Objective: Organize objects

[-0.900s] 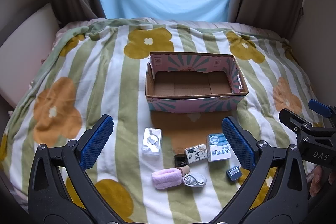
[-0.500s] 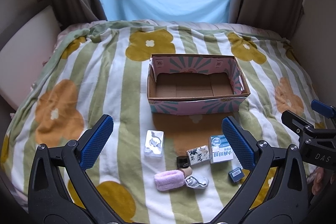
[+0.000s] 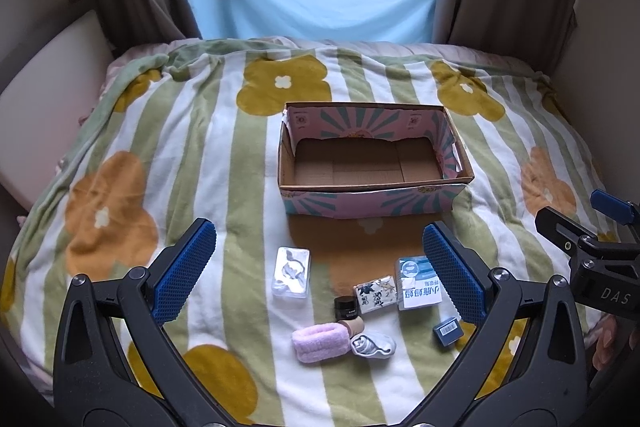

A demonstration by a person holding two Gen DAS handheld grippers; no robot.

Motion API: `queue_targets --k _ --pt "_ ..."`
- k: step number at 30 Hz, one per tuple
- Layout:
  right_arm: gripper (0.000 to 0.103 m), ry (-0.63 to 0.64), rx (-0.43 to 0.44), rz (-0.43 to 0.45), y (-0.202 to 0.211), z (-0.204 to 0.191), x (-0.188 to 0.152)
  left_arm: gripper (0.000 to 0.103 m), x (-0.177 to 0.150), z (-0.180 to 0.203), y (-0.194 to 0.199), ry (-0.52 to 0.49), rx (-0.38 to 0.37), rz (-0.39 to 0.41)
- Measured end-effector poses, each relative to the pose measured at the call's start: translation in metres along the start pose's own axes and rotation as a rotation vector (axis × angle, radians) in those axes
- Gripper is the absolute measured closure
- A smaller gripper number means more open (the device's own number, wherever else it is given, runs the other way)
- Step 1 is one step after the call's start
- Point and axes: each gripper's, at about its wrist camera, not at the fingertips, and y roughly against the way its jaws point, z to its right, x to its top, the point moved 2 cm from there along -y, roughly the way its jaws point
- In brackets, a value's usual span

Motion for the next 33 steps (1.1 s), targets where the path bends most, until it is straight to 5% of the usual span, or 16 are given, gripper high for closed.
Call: queue_targets --k 33 --pt "0.001 -0.007 0.016 -0.008 -0.0028 -0.0030 -0.0060 0.000 -0.0047 0.0056 -0.0039 0.005 -0.025 -0.024"
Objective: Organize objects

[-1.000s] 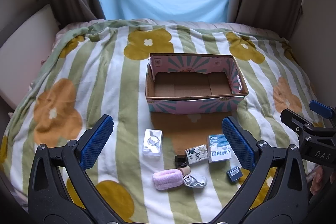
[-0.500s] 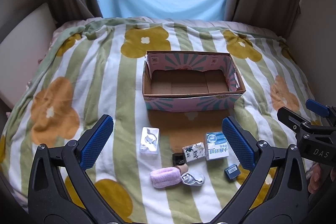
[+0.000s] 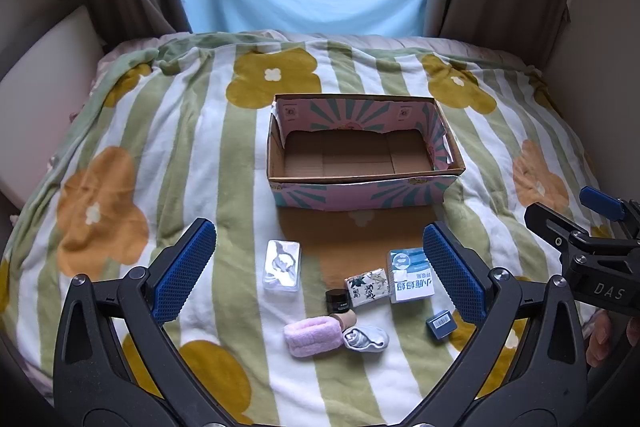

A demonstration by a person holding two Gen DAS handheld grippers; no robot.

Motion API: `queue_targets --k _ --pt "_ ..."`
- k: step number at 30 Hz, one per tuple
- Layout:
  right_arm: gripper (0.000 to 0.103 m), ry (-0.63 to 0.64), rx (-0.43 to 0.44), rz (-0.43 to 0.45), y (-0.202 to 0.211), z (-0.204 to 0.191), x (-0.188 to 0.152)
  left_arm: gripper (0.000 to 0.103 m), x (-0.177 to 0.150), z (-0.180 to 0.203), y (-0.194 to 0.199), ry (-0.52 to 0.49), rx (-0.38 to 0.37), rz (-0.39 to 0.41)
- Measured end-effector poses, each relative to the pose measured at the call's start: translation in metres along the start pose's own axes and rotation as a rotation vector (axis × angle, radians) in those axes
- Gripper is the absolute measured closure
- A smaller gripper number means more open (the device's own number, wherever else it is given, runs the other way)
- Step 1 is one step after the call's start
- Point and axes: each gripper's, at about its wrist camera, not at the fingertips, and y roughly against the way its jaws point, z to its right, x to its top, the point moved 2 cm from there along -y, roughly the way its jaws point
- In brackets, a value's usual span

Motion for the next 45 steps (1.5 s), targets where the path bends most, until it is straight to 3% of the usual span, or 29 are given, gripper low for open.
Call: queue_targets --k 12,19,28,45 --pt "0.001 0.012 0.000 -0.028 -0.012 0.005 -0.004 0.000 -0.004 -0.006 -0.010 -0.011 -0.001 -0.030" --pt "0.001 0.013 -0.005 -0.086 -0.037 0.013 -0.016 0.000 -0.011 -0.041 -0.032 0.042 0.002 -0.091" --pt "0.001 -0.004 -0.009 -0.200 -0.095 0.013 -0.051 0.000 -0.055 -0.063 -0.102 0.046 0.008 -0.216" --pt "0.001 -0.044 0.014 -0.319 -0.208 -0.008 -0.104 0.010 -0.106 -0.071 -0.233 -0.018 0.028 -0.337"
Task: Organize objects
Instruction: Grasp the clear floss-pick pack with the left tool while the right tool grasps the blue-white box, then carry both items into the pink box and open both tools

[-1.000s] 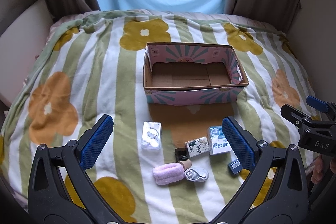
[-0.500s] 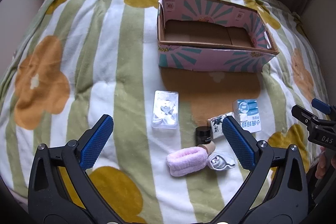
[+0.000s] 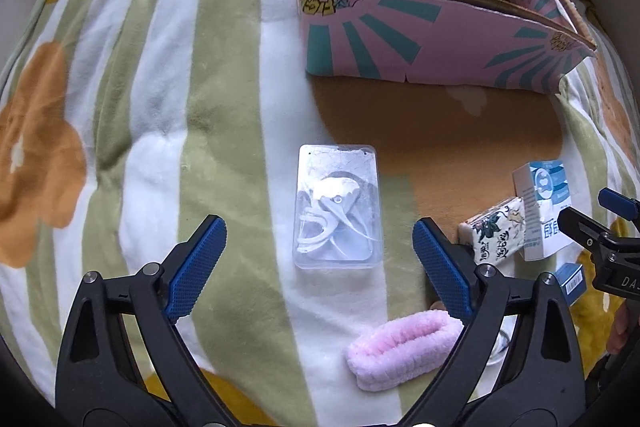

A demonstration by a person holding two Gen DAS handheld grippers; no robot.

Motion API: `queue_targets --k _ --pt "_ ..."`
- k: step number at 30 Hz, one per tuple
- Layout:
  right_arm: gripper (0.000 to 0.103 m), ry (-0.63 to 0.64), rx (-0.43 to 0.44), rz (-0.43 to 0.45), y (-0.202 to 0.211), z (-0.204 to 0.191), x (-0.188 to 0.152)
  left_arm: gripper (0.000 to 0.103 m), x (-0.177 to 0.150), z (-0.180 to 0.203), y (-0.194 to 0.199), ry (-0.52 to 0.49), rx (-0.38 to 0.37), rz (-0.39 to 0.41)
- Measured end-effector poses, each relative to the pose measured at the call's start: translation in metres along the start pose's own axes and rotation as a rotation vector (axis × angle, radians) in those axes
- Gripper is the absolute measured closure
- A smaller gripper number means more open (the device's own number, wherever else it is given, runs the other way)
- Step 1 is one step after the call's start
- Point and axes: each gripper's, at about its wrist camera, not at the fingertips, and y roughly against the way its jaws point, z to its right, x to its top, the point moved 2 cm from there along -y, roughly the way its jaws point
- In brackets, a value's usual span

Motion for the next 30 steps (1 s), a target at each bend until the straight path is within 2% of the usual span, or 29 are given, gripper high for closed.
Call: queue_targets --k 3,6,8,11,14,18,21,24,30 --pt "0.002 -0.019 0.002 -0.006 -0.012 0.000 0.000 0.011 0.001 -0.001 -0.015 -0.009 0.001 -0.005" --pt "0.007 -0.030 0.000 -0.015 -0.021 0.001 0.000 0.012 0.002 -0.003 -0.027 -0.010 -0.001 -0.008" --pt "0.012 -0.037 0.001 -0.017 -0.025 0.003 0.000 0.015 0.003 -0.004 -0.033 -0.004 -0.008 -0.015" --pt "0.013 -0.050 0.014 -0.022 -0.029 0.005 -0.001 0.022 0.005 -0.003 -0.042 0.006 -0.007 -0.031" --pt "0.021 -0.046 0.027 -0.042 -0.035 0.003 -0.002 0.032 0.007 0.000 -0.046 -0.018 -0.009 -0.033" --pt "0.025 -0.045 0.039 -0.045 -0.036 0.003 -0.001 0.051 0.009 0.003 -0.048 -0.029 -0.028 -0.023" --pt "0.029 -0.039 0.045 -0.049 -0.037 0.003 -0.001 0.052 0.011 0.005 -0.049 -0.033 -0.017 -0.016" --pt "0.038 -0.030 0.064 -0.055 -0.037 0.001 0.000 0.052 0.013 0.003 -0.049 -0.021 -0.023 -0.014" --pt "0.038 -0.036 0.075 -0.057 -0.034 0.005 0.001 0.052 0.016 0.001 -0.046 -0.012 -0.027 -0.011"
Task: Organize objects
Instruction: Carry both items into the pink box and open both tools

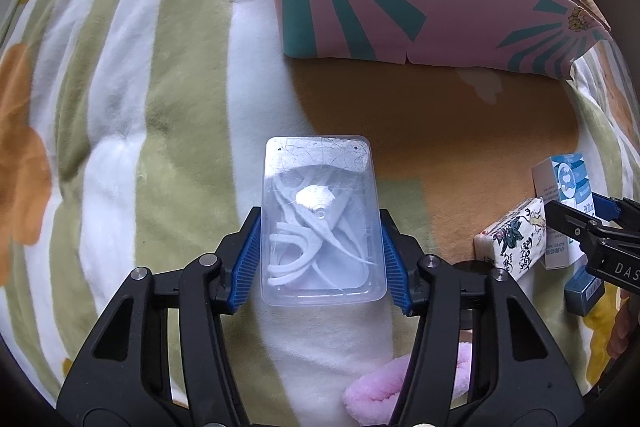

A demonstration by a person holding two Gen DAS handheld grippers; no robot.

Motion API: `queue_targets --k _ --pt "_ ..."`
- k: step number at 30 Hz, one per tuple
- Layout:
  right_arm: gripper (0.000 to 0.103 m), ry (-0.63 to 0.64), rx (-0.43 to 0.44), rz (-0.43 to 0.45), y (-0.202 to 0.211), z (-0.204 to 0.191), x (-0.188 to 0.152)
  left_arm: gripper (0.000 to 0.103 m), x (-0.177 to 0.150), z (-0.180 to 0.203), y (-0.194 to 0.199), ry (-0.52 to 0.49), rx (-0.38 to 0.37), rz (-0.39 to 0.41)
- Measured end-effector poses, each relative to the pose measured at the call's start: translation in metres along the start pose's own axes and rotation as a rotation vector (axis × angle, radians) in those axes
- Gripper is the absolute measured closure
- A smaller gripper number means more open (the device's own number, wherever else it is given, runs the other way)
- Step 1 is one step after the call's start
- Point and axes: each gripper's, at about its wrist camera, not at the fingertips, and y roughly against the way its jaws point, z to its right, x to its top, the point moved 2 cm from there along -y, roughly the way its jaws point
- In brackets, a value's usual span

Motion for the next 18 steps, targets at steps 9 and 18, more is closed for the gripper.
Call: queue_targets --k 9,18 --pt "0.038 -0.013 0.005 0.022 0.019 0.009 0.003 0.052 0.013 0.004 0.023 0.000 -0.008 0.021" --pt "0.038 -0.010 0.002 0.052 0.058 0.029 0.021 0.052 0.025 0.030 0.078 -0.018 -0.020 0.083"
